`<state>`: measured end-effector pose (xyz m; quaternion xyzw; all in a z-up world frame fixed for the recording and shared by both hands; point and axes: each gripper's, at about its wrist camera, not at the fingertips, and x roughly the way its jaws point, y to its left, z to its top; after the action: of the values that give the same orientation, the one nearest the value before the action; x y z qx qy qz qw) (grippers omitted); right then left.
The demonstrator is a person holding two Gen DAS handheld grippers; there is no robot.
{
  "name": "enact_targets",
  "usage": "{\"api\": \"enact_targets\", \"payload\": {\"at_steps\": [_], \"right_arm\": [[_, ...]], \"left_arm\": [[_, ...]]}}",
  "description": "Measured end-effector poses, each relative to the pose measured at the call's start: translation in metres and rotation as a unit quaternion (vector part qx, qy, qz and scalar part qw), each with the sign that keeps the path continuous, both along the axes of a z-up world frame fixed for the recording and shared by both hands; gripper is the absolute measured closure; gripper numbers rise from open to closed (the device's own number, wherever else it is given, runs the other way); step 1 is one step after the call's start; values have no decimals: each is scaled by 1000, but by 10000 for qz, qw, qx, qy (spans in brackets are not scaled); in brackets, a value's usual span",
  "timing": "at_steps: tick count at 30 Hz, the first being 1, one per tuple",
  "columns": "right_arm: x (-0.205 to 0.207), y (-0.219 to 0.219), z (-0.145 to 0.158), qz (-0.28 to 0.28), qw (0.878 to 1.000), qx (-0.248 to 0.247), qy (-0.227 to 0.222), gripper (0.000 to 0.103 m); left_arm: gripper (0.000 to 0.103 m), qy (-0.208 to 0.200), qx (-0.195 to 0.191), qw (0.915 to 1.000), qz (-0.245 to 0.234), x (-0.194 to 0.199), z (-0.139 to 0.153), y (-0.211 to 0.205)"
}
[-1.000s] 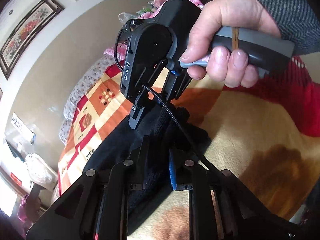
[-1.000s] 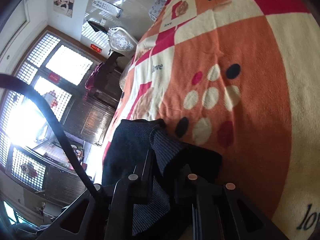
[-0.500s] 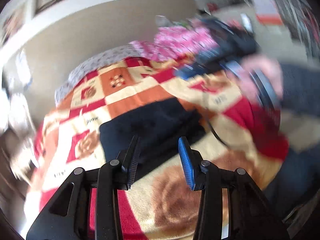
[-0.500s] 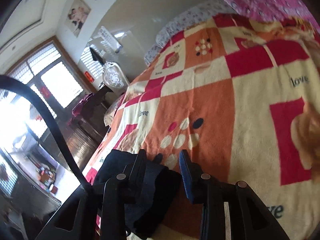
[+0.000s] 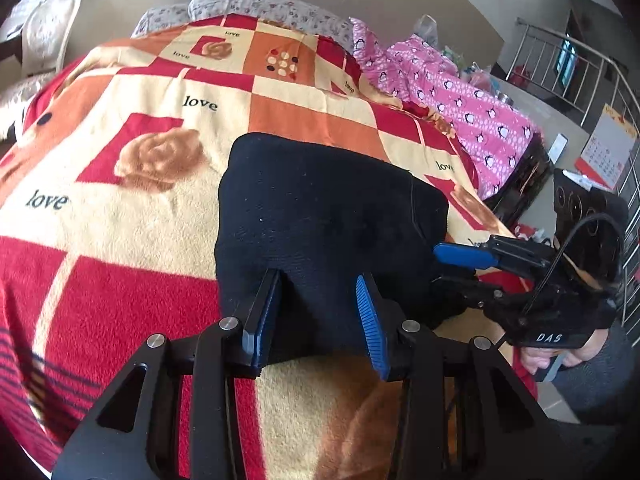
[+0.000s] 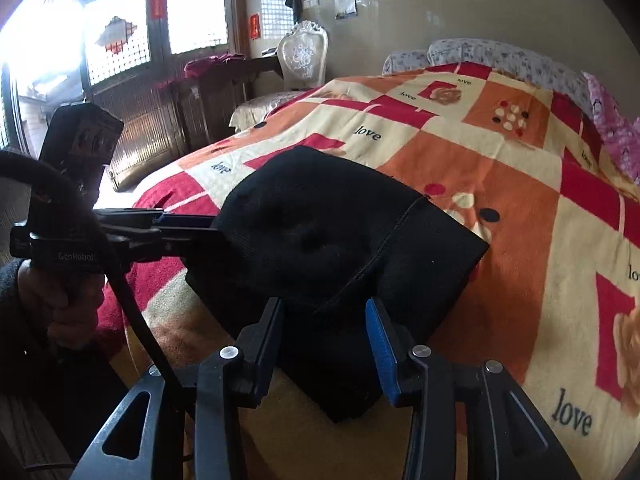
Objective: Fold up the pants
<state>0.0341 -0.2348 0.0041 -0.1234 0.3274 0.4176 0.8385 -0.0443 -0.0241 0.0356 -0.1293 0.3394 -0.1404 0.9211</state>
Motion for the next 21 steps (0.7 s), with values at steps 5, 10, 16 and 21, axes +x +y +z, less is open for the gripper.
{"api": "enact_targets", "payload": {"at_steps": [5, 10, 16, 21], "right_arm": [[4, -6, 11, 32, 9997, 21, 261, 63], [25, -4, 53, -384, 9984, 316, -283, 62], [77, 20, 14, -710, 9958, -358, 461, 61], [78, -4, 25, -903, 9917, 486, 776, 58]], "left_arm": [[64, -319, 186, 9993, 37, 23, 24, 9], [64, -113, -171, 9997, 116, 87, 41, 23], [64, 925, -379, 9950, -47, 140, 9, 23], [64, 770, -768, 9941, 37, 123, 28, 43]]}}
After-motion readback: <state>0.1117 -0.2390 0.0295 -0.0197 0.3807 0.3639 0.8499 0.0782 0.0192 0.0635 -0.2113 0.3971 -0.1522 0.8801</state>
